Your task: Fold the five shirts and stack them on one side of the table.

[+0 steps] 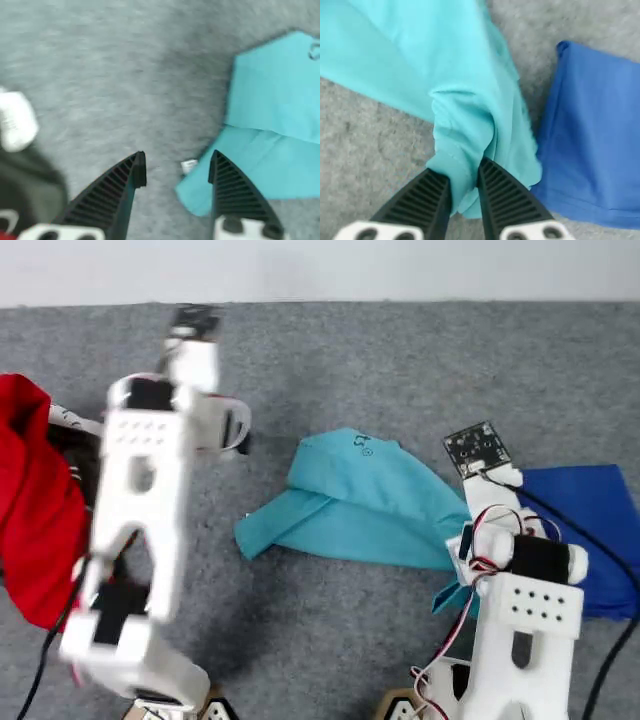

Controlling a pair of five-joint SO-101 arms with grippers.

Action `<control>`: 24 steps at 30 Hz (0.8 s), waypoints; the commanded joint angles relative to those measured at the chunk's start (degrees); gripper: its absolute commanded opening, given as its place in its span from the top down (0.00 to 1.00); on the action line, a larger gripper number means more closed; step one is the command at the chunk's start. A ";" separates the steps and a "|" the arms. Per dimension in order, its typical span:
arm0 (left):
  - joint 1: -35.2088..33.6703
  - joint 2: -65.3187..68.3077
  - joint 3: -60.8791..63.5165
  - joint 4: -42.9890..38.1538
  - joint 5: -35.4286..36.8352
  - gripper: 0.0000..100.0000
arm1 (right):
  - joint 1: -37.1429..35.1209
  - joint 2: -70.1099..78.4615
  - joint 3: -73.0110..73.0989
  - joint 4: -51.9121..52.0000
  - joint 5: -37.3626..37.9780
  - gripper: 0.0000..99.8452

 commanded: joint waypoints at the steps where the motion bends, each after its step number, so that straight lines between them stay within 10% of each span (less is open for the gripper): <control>1: 5.63 13.01 -15.52 7.56 0.44 0.79 | 0.48 1.36 0.00 -1.10 0.62 0.99; 24: 10.02 59.87 -76.00 12.57 0.62 0.79 | 0.13 2.51 0.26 -1.10 0.62 0.99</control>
